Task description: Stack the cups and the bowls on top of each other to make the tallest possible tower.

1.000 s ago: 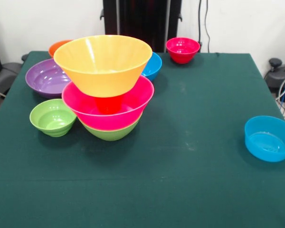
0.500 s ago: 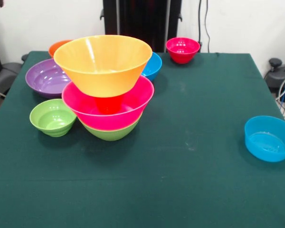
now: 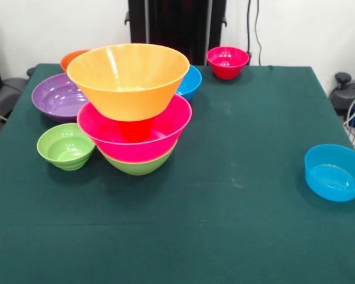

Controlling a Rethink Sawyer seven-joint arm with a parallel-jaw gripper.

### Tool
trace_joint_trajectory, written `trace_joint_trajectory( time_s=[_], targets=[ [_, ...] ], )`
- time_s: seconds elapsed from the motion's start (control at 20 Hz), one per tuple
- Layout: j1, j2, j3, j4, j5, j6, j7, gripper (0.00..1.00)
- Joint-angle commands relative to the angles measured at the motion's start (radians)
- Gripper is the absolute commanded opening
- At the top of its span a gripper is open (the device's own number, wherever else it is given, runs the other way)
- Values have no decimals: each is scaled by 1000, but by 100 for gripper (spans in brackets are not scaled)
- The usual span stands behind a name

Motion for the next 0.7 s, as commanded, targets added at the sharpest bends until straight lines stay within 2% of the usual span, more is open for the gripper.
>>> trace_joint_trajectory(
  time_s=[0.05, 0.25, 0.4, 0.7],
  targets=[
    [-32, 2, 134, 120, 7, 1, -391, 100],
    [-50, -23, 130, 195, 1, -87, -385, 100],
    [-65, -53, 137, 298, 2, -191, -364, 100],
    [-103, -131, 165, 494, 33, -225, -330, 100]
  ],
)
